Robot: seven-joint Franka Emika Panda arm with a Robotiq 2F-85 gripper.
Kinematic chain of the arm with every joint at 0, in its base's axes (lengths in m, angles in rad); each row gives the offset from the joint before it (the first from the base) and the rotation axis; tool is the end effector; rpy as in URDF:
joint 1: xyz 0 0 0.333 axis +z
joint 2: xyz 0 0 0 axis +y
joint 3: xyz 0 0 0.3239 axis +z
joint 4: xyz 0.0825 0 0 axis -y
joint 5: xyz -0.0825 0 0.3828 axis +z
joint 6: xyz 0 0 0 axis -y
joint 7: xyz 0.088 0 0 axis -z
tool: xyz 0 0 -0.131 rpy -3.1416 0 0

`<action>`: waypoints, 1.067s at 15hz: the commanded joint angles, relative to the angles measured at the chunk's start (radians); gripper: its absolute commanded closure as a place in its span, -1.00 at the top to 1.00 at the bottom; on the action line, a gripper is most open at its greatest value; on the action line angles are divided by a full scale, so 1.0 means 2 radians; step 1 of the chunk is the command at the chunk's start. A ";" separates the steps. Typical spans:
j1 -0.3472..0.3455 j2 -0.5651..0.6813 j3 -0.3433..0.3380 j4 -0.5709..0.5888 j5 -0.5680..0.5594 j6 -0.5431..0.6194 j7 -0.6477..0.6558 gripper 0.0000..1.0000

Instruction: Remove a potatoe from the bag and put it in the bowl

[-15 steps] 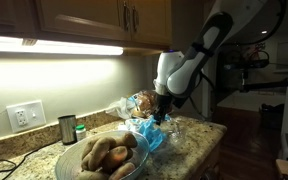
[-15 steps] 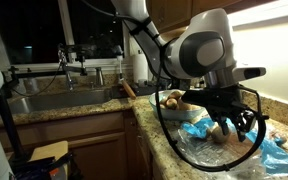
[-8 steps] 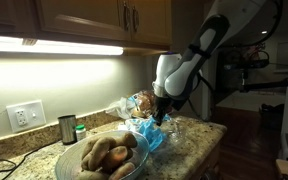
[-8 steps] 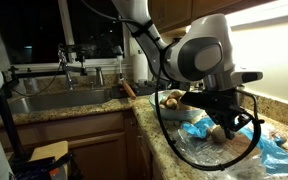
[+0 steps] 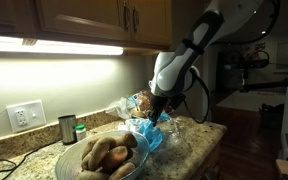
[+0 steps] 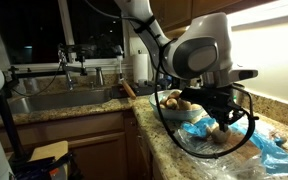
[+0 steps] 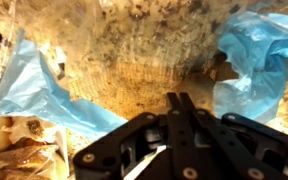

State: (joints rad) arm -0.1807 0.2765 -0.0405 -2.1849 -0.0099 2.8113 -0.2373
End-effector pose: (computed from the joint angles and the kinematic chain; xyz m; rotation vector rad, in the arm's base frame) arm 0.5858 -0.1309 0.2836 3.0038 0.0426 0.5120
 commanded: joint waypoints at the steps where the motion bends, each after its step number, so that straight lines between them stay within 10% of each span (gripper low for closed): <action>1: -0.021 0.002 0.018 0.005 0.035 -0.002 -0.046 -0.85; 16: -0.065 0.023 0.061 0.034 0.124 -0.014 -0.138 -0.86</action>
State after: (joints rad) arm -0.2675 0.2993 0.0439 -2.1541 0.1841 2.8093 -0.4456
